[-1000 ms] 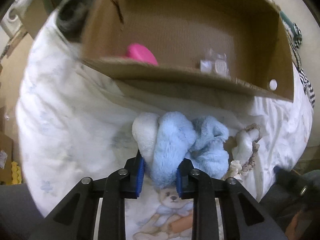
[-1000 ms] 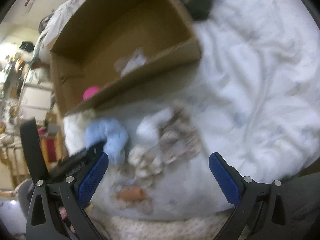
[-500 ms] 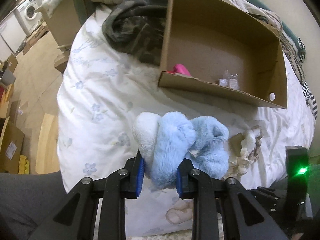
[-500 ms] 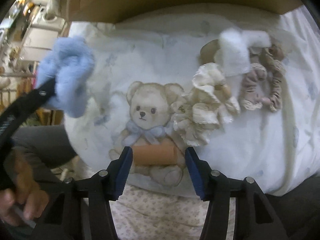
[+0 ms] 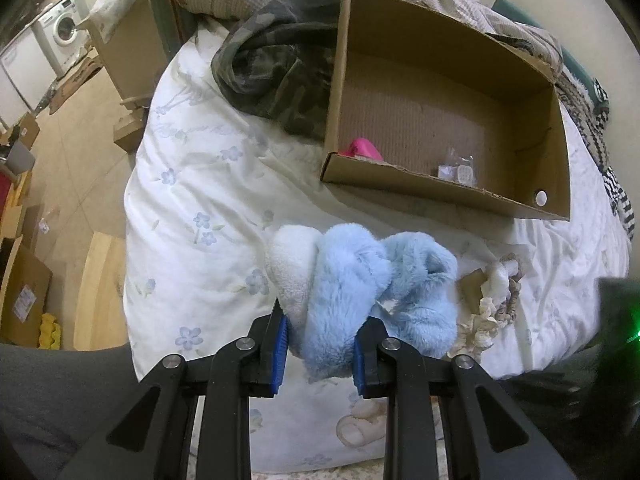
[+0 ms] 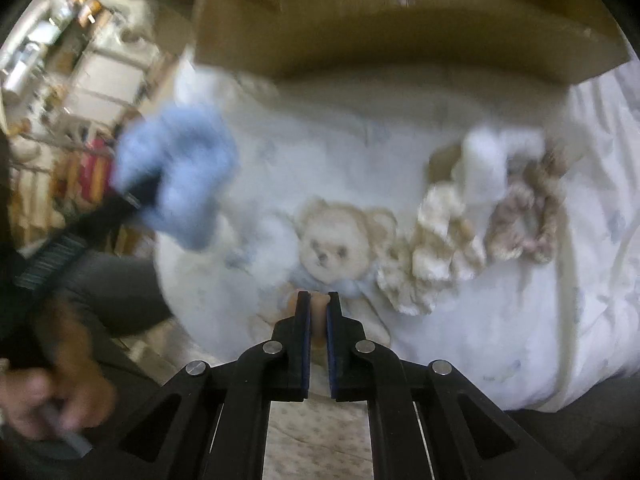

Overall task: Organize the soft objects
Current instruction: 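Grasp the small tan item with the right gripper, then carry the blue scrunchie over the box while right carries the tan item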

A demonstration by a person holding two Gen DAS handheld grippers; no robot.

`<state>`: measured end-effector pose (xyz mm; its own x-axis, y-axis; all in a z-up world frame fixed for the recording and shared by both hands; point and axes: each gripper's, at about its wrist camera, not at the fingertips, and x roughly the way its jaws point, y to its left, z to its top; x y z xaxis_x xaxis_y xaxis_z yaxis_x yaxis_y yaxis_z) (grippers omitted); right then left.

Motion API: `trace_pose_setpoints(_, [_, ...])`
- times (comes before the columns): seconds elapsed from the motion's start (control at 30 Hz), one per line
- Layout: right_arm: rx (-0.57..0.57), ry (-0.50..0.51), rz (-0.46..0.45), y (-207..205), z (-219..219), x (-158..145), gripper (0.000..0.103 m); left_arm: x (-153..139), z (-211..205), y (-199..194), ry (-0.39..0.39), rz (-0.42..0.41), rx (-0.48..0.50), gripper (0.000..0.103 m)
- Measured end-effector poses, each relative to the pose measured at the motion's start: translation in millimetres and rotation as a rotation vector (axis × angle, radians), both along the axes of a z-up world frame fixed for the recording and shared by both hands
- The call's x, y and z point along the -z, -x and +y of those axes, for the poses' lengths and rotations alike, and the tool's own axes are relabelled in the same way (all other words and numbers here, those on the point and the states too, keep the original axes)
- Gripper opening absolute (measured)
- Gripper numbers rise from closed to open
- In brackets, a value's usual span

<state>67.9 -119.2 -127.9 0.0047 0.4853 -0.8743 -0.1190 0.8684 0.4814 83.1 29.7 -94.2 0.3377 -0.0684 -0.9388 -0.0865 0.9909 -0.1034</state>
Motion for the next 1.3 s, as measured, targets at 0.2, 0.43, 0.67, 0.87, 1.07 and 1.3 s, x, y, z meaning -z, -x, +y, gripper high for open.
trace_pose_setpoints(0.2, [0.140, -0.038, -0.162, -7, -27, -39, 0.008, 0, 5, 0, -0.018, -0.005, -0.022, 0.023])
trace_pose_setpoints(0.43, [0.202, -0.041, -0.178, -13, -35, -41, 0.008, 3, -1, 0, -0.050, -0.006, -0.008, 0.023])
trace_pose_setpoints(0.67, [0.248, -0.094, -0.216, -17, -59, -57, 0.008, -7, -5, 2, -0.069, -0.057, -0.001, 0.023])
trace_pose_setpoints(0.87, [0.288, -0.131, -0.261, -22, -68, -73, 0.008, -32, -9, 1, -0.084, -0.139, 0.005, 0.023])
trace_pose_setpoints(1.07, [0.308, -0.155, -0.307, -30, -80, -93, 0.008, -53, -12, -7, -0.062, -0.181, 0.011, 0.023])
trace_pose_setpoints(1.3, [0.329, -0.173, -0.355, -46, -94, -112, 0.008, -77, -19, -22, -0.050, -0.222, 0.034, 0.023])
